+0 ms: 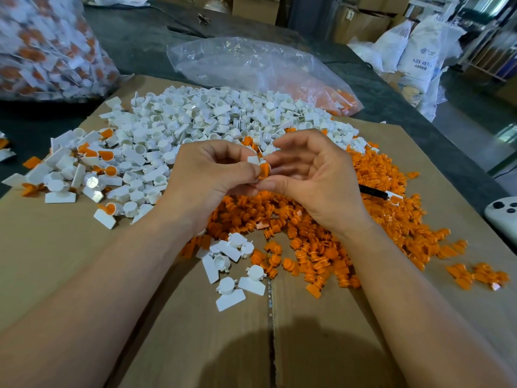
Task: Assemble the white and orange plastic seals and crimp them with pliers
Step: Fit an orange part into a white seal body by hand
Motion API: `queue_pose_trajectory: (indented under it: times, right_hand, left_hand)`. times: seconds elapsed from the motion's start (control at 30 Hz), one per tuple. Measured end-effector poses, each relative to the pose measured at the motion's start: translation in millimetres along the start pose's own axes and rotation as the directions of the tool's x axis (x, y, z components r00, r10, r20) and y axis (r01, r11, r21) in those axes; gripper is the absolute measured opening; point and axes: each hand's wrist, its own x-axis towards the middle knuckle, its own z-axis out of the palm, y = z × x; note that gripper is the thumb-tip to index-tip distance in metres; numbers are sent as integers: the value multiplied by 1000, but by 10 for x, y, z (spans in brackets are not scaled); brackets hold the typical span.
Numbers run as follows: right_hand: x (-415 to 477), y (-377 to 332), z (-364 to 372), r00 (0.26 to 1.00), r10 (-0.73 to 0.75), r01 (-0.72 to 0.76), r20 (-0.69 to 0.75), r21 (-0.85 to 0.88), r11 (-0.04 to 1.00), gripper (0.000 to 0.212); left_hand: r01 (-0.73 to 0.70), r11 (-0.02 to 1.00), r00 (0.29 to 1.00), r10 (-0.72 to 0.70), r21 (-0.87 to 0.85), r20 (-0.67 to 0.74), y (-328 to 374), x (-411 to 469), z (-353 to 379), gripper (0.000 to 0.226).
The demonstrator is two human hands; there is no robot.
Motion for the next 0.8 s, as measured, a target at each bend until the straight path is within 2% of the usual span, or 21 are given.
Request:
queue_pose_trajectory:
  times: [0.27,0.47,0.8]
  right_hand:
    - [2,26,-4,1000,-20,20,-7,-10,1000,39]
    - [-2,37,3,997,-71,70,40,19,997,26]
    - [1,46,7,996,-66,64,64,32,997,28]
  left_hand:
    - [0,1000,1000,0,-4,8,10,0,-2,23]
    - [23,1000,1000,-23,-6,11,5,5,6,23]
    - [33,999,999,-33,-4,27,-3,14,-10,19]
